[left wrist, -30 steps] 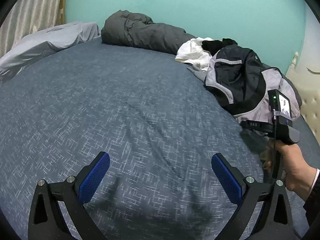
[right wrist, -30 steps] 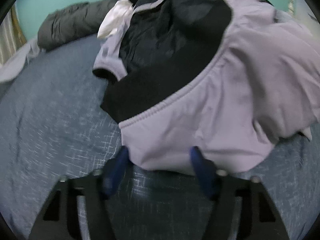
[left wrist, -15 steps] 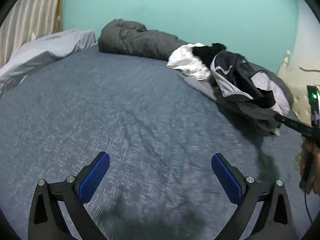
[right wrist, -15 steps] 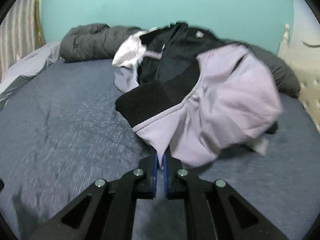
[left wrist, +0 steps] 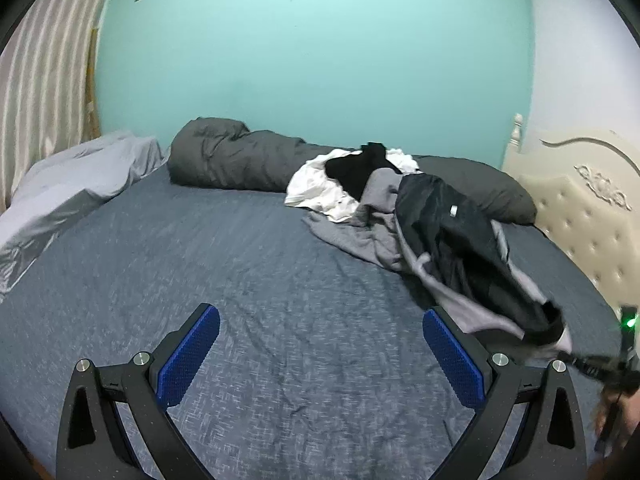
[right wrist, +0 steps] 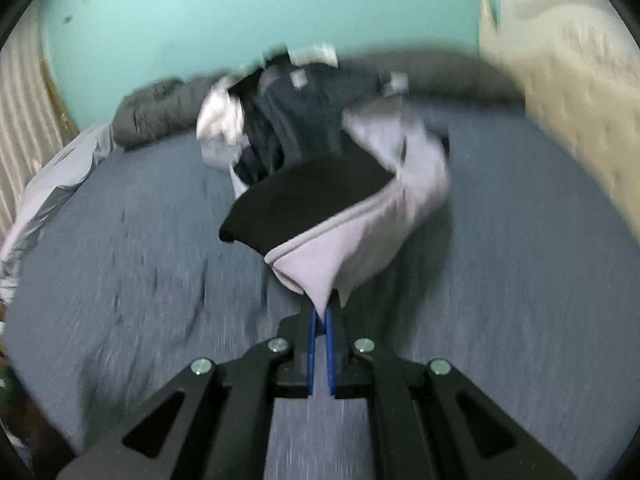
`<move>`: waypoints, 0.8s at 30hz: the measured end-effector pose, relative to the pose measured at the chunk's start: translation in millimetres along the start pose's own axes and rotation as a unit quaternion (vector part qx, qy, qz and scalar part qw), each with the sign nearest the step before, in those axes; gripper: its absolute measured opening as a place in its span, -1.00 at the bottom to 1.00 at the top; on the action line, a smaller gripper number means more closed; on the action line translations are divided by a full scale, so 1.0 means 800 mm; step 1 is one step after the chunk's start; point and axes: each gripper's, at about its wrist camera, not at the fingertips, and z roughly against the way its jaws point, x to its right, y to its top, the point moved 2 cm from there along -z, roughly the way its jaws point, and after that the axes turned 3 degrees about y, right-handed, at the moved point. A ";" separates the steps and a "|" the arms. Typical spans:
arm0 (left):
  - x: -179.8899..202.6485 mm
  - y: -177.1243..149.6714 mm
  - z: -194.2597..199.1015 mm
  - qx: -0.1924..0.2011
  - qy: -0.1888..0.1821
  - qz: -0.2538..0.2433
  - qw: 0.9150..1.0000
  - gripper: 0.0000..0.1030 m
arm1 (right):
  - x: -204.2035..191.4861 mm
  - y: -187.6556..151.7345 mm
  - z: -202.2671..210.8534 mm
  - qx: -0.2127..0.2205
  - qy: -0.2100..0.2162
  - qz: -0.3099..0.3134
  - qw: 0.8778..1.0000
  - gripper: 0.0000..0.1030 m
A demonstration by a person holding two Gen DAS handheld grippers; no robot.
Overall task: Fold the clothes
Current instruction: 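Lift the jacket with the right tool and pull it off the pile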
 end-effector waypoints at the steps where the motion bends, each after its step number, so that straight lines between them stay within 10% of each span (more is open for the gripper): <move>1: 0.003 0.000 0.001 -0.001 -0.001 -0.002 1.000 1.00 | 0.014 -0.009 -0.001 -0.009 -0.004 -0.014 1.000 -0.91; 7: 0.018 0.002 0.005 -0.006 -0.005 -0.014 1.000 1.00 | 0.077 -0.016 0.014 0.013 -0.023 -0.114 0.993 -0.76; 13: 0.028 0.000 -0.003 -0.013 -0.006 -0.026 1.000 1.00 | 0.092 0.014 -0.024 0.023 -0.016 -0.153 0.988 0.07; 24: 0.021 -0.007 -0.080 -0.038 0.001 -0.037 0.999 1.00 | 0.107 0.097 -0.169 -0.013 -0.039 -0.134 0.990 0.11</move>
